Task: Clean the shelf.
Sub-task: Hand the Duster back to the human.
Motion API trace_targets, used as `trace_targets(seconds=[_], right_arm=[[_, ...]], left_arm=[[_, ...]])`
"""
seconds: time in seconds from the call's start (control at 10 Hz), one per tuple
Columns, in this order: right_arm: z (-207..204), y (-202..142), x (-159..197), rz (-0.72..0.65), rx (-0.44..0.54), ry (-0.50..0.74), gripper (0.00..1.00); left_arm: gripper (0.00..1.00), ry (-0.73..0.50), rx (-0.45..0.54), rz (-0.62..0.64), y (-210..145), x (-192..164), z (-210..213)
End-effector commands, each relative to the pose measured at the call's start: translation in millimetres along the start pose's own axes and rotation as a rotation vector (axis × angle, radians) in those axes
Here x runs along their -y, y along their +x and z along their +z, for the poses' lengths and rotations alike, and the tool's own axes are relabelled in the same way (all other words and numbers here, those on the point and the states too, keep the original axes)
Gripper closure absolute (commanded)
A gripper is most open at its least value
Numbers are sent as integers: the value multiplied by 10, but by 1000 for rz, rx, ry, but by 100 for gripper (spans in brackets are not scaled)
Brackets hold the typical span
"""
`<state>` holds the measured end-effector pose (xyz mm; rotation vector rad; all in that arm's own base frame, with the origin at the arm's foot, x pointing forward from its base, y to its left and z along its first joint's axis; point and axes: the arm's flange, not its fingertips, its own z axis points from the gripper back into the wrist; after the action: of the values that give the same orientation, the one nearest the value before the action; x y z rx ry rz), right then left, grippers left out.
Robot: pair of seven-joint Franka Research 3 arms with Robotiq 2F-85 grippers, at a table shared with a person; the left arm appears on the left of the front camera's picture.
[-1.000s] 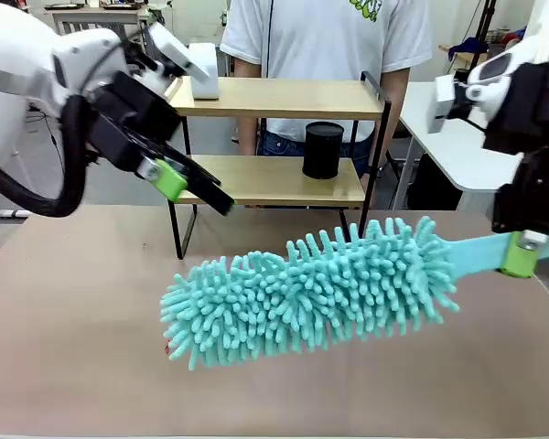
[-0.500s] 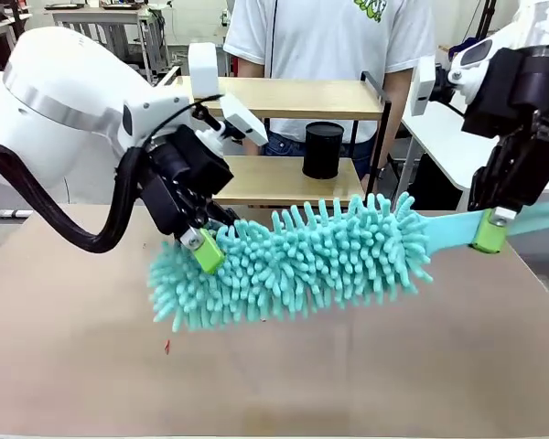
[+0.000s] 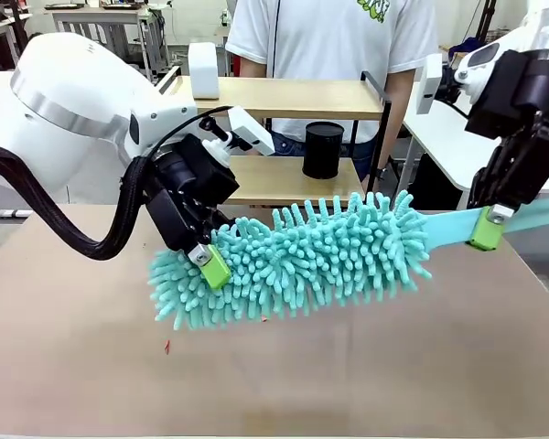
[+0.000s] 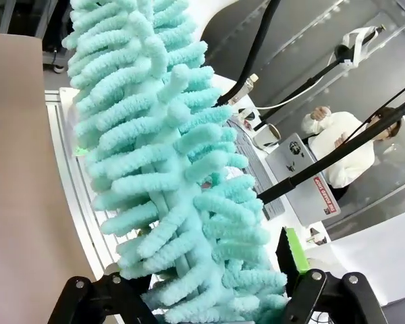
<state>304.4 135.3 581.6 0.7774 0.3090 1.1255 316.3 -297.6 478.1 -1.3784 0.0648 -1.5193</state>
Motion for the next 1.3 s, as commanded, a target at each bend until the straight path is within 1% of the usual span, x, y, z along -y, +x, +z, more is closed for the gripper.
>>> trace_targets(seconds=[0.0,0.1,0.2,0.4,0.5,0.6,0.8,0.9,1.0,1.1,1.2], right_arm=[[-6,-19,32,32,39,15,87],[-8,-18,33,32,39,16,87],[-14,-15,29,32,37,17,87],[-13,-19,18,29,38,13,87],[-14,-21,12,27,39,10,87],[-15,-18,19,18,38,8,87],[-8,-32,31,18,51,11,87],[1,-66,28,15,60,9,27],[66,-181,45,7,142,10,27],[107,-326,87,-14,200,15,0],[131,-474,122,-34,260,14,23]], left_arm=[[68,19,4,-20,-47,5,-13],[66,23,11,-22,-52,-2,-5],[100,28,14,-23,-55,-8,-2],[100,32,9,-21,-61,-22,-7],[98,32,11,-22,-65,-23,-3],[100,33,13,-23,-69,-23,2],[100,40,15,-19,-83,-21,17],[100,43,13,-18,-89,-18,30],[100,48,11,-17,-102,-9,49],[100,52,10,-18,-112,-1,64],[100,55,12,-18,-128,4,78]])
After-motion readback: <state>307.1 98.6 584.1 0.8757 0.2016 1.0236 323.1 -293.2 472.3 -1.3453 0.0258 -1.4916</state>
